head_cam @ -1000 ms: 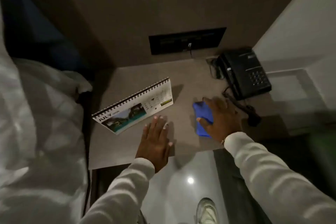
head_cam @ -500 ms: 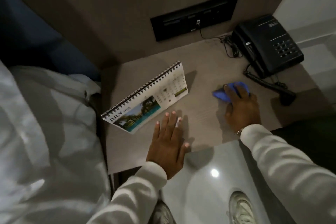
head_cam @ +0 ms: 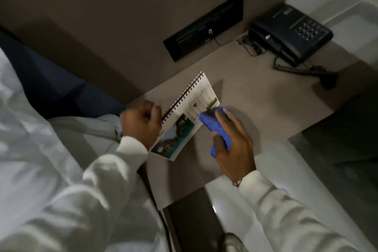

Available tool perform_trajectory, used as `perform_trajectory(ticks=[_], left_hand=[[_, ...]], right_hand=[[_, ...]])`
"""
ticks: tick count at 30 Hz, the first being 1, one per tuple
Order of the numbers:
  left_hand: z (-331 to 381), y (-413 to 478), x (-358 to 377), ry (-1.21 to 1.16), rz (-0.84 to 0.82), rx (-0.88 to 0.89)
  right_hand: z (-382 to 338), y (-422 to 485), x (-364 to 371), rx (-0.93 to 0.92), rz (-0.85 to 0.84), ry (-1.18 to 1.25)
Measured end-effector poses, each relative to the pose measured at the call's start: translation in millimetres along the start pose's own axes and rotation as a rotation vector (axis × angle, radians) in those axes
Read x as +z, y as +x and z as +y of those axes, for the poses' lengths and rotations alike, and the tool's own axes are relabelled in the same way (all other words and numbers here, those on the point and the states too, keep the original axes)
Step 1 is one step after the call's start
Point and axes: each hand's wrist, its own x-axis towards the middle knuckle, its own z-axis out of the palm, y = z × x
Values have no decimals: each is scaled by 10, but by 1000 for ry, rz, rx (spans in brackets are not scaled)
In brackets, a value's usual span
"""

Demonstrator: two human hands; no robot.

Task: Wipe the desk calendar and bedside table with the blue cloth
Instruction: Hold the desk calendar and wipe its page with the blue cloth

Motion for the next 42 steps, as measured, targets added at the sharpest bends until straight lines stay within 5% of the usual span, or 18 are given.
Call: perform_trajectory(ticks=[4,10,18,25,31,36,42], left_hand=[[-74,176,127,-133,11,-54],[-184,151,82,235,-510,235],[-183,196,107,287,-548,515],[-212,195,118,223,-609,554],[-180,193,110,229,-618,602],[-200,201,108,249,-640,619],[-168,194,103,219,-650,605]], right_hand=[[-4,32,279,14,111,110],[-105,44,742,-24,170,213],[-131,-80,1302,-6,329,-32],[-96,342,1224,44,499,171],[-56,2,1356,76,368,163],[-179,385,1229,-9,506,298],[103,422,1080,174,451,216]])
